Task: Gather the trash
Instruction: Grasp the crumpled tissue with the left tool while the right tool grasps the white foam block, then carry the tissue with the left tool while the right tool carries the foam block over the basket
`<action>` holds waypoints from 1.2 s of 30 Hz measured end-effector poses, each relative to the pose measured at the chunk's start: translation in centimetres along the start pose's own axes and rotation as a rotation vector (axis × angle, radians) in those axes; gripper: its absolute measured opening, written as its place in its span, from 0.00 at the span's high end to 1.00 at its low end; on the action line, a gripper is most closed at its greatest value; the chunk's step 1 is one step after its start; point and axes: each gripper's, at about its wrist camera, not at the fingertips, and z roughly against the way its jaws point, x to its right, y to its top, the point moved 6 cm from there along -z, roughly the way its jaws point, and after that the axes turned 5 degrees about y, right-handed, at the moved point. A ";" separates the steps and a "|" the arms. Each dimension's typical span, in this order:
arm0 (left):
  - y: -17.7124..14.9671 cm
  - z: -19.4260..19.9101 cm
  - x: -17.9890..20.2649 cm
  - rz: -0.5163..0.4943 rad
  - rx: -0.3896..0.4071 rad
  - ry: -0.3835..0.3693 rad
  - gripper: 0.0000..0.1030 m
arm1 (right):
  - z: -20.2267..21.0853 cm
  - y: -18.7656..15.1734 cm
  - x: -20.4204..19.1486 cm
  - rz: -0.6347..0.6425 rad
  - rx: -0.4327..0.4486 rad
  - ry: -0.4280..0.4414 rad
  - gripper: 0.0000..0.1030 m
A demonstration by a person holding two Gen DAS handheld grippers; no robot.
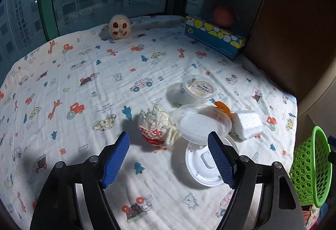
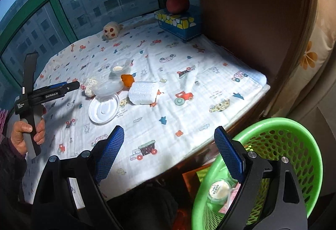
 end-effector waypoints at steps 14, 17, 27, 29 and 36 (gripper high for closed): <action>1.0 -5.5 -2.5 0.068 -0.077 -0.055 0.36 | -8.9 3.1 -3.0 0.019 -0.082 0.040 0.16; 1.0 -6.2 -2.3 0.059 -0.088 -0.066 0.41 | -11.0 3.5 -3.3 0.010 -0.097 0.040 0.16; 1.1 -7.1 -2.2 0.081 -0.097 -0.135 0.64 | -16.1 4.3 -3.1 -0.026 -0.133 0.021 0.22; 1.1 -7.0 -2.3 0.086 -0.097 -0.145 0.66 | -16.7 4.2 -3.1 -0.035 -0.139 0.022 0.23; 0.9 -6.2 -2.9 0.091 -0.078 -0.134 0.70 | -17.8 3.8 -2.8 -0.062 -0.148 0.016 0.31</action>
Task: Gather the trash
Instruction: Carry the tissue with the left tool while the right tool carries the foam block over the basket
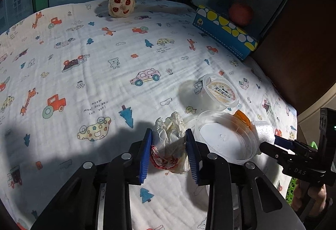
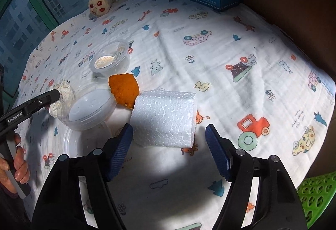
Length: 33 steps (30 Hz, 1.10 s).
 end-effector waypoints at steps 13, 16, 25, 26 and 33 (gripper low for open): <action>-0.5 3.4 -1.2 0.004 0.042 0.011 0.70 | -1.3 0.3 -0.7 -0.007 -0.004 -0.059 0.32; -0.5 4.3 -1.3 0.004 0.053 0.011 0.70 | -0.7 0.1 -0.6 -0.016 0.004 -0.055 0.37; -1.6 6.8 0.9 -0.021 0.075 -0.011 0.70 | 4.0 -1.1 -1.3 0.020 0.056 -0.036 0.37; -1.8 7.1 1.4 -0.028 0.077 -0.016 0.70 | 4.7 -1.4 -1.3 0.024 0.061 -0.035 0.37; -3.4 9.7 6.0 -0.088 0.098 -0.061 0.70 | 9.7 -3.7 -0.3 0.021 0.103 -0.023 0.37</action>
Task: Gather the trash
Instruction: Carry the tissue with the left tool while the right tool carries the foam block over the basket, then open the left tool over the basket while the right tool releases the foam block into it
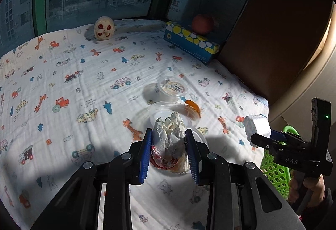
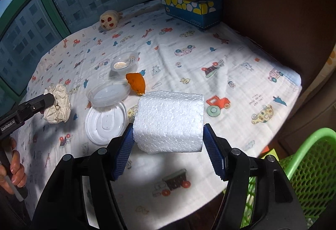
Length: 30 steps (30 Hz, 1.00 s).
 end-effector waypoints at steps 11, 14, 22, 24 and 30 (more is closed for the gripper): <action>-1.7 2.5 9.4 -0.102 0.022 -0.116 0.70 | 6.9 -4.0 3.8 -0.026 0.052 -0.044 0.37; -2.3 2.7 11.9 -0.127 0.020 -0.151 0.70 | 8.5 -5.1 5.1 -0.042 0.061 -0.057 0.37; -3.3 2.6 18.1 -0.203 -0.005 -0.228 0.70 | 12.0 -7.6 9.1 -0.087 0.077 -0.118 0.37; -3.5 2.5 19.6 -0.222 -0.012 -0.244 0.70 | 12.7 -8.3 10.2 -0.103 0.079 -0.133 0.37; -4.1 2.4 23.5 -0.281 -0.029 -0.286 0.70 | 14.6 -10.2 13.7 -0.156 0.083 -0.184 0.36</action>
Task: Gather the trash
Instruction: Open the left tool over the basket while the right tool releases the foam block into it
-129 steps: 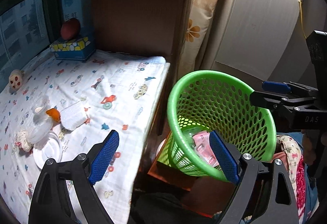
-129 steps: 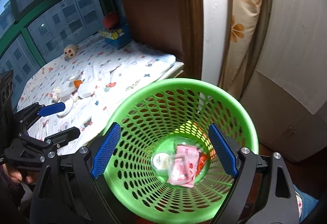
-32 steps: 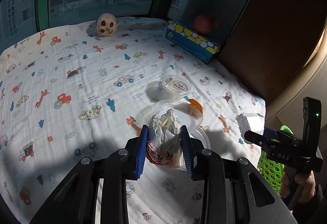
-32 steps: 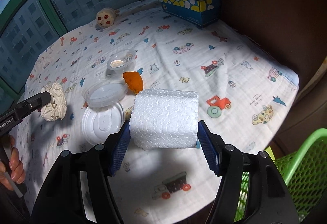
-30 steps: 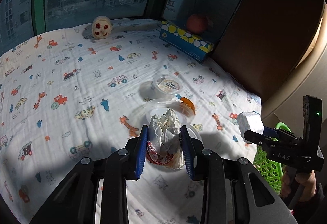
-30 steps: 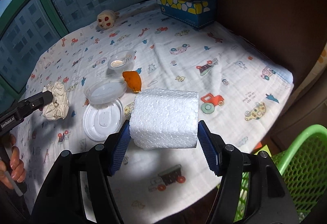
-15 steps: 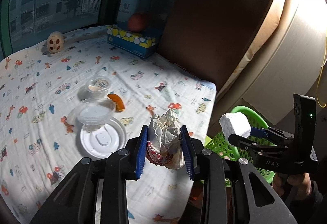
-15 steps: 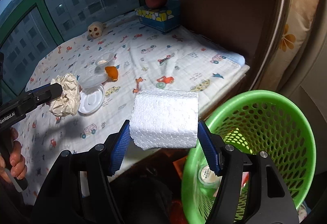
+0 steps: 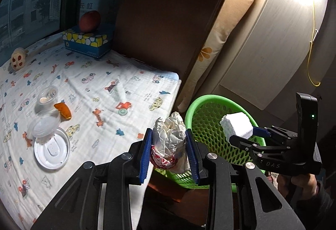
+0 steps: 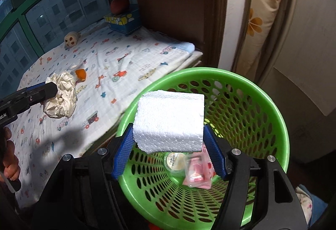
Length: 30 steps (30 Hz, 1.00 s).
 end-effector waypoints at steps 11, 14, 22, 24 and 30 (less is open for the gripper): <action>0.4 -2.0 5.5 -0.081 -0.028 -0.065 0.70 | 1.7 -1.4 5.1 -0.079 0.011 -0.066 0.36; 0.3 -2.4 6.4 -0.092 -0.034 -0.080 0.70 | 2.0 -1.6 5.7 -0.084 0.012 -0.074 0.34; 0.1 -3.2 8.4 -0.115 -0.049 -0.103 0.70 | 2.9 -1.9 6.8 -0.094 0.029 -0.103 0.27; 0.0 -3.4 8.8 -0.120 -0.052 -0.109 0.70 | 3.3 -1.9 7.0 -0.097 0.036 -0.106 0.24; -0.1 -4.5 9.6 -0.128 -0.071 -0.115 0.70 | 4.8 -1.9 7.5 -0.108 0.067 -0.114 0.19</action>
